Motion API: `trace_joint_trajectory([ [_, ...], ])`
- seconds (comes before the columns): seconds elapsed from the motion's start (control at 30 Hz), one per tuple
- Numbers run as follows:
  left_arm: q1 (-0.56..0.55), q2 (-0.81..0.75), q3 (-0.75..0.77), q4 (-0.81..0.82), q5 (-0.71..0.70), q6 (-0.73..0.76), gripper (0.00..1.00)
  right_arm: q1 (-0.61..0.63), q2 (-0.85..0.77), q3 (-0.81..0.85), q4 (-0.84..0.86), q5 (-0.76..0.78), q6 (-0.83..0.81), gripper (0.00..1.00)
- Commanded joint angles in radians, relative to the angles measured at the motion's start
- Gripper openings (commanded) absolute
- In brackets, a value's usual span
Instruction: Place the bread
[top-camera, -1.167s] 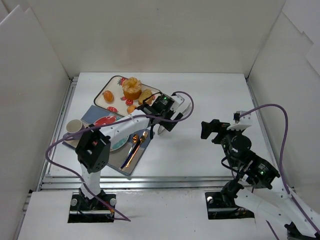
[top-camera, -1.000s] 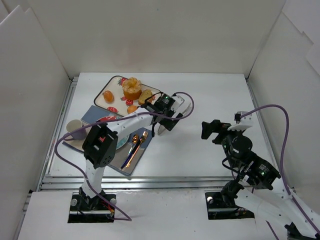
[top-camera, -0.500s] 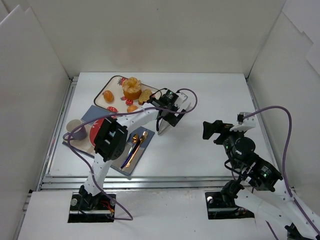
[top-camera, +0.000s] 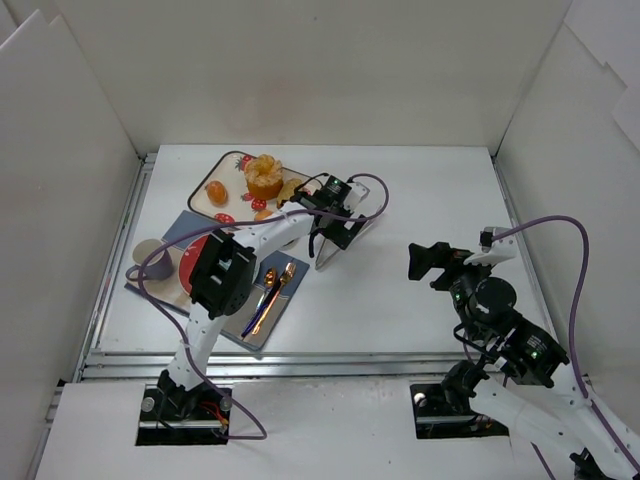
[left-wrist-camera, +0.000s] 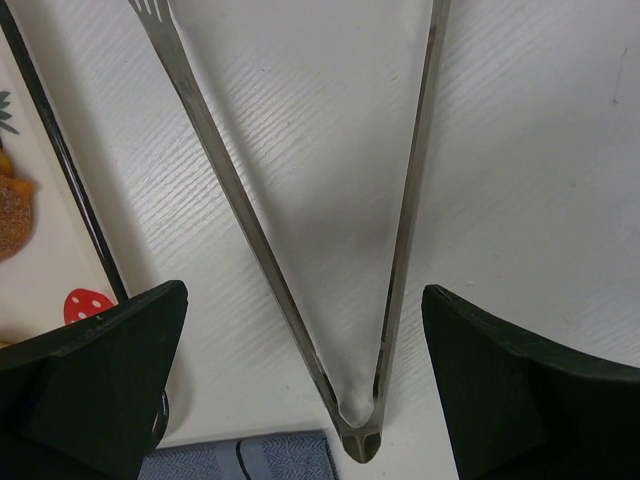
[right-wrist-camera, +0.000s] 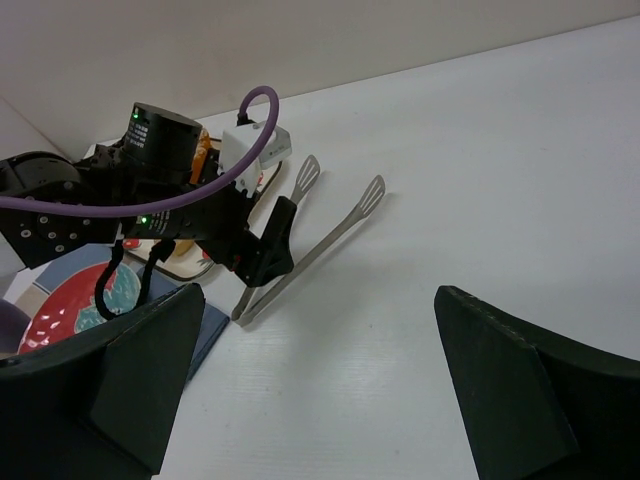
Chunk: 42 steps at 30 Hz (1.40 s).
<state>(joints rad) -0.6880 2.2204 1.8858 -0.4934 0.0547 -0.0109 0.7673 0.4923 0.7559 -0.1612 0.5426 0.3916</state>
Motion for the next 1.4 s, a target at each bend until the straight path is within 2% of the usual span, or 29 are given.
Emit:
trace_joint_trajectory([
  [0.0,0.010,0.001,0.062,0.022,0.037,-0.004,1.00,0.006,0.002,-0.003,0.055,0.019,-0.003,0.98],
  [1.13,0.028,0.096,0.096,0.047,0.096,-0.040,1.00,0.003,-0.003,0.002,0.049,0.010,-0.005,0.98],
  [1.23,0.028,0.101,0.096,0.047,0.103,-0.041,0.94,0.009,-0.003,0.002,0.048,0.008,-0.005,0.98],
  [1.33,0.028,0.094,0.093,0.047,0.109,-0.046,0.81,0.004,-0.009,0.002,0.048,0.010,-0.007,0.98],
  [1.37,0.028,0.087,0.088,0.044,0.112,-0.047,0.73,0.006,-0.009,0.002,0.049,0.011,-0.005,0.98],
])
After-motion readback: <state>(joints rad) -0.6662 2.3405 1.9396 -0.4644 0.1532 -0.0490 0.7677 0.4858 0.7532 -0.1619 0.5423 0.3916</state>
